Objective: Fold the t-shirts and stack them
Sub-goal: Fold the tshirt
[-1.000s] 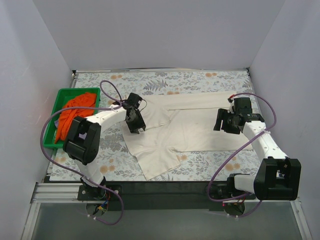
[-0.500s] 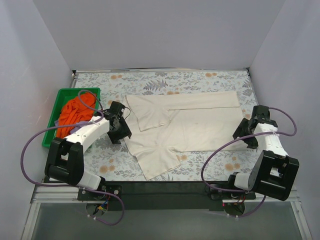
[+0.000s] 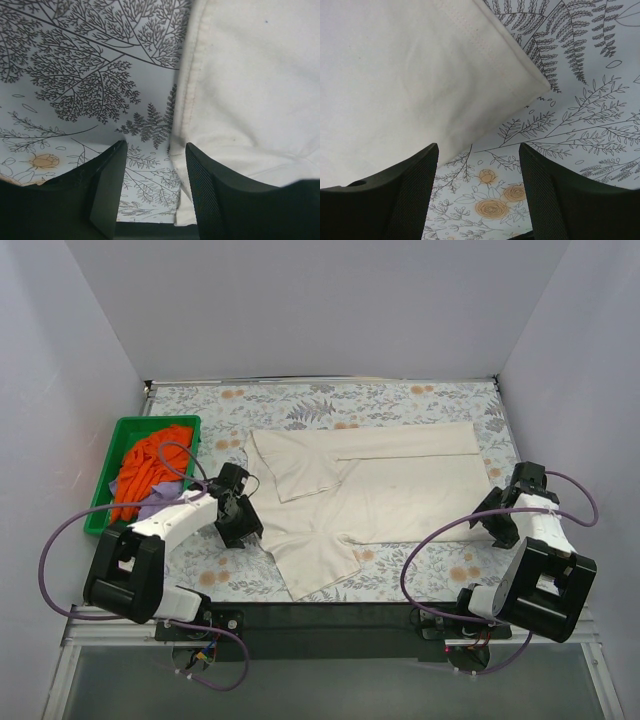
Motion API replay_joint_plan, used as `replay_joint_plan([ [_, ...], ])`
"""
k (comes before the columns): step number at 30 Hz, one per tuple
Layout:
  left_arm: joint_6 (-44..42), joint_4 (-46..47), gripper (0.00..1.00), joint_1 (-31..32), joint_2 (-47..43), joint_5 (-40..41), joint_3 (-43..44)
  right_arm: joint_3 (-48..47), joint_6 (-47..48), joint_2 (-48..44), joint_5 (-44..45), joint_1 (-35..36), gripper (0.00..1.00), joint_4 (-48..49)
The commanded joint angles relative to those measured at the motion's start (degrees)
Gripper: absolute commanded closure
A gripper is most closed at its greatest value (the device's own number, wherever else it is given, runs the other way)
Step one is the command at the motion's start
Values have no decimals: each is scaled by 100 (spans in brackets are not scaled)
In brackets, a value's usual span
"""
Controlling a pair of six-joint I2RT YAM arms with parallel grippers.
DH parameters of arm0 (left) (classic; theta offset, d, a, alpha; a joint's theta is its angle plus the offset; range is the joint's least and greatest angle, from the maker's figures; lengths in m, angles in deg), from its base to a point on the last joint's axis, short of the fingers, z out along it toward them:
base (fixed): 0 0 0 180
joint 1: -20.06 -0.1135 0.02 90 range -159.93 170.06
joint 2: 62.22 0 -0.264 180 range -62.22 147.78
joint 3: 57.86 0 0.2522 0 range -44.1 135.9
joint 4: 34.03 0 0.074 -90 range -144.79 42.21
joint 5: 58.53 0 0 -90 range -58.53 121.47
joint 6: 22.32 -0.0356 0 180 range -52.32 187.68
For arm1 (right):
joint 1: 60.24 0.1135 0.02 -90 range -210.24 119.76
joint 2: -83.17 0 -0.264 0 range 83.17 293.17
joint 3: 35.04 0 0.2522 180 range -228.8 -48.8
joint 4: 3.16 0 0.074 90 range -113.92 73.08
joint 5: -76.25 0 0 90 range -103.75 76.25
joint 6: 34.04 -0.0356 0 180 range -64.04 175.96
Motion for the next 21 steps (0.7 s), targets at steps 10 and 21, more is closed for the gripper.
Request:
replay_joint_plan([
  [10,223,532,53,187,-249,-350,-303,133,10,-127,-273,-50,40,318],
  [21,303,814,66,433,6,-272,-498,168,89,-92,-203,-58,40,362],
])
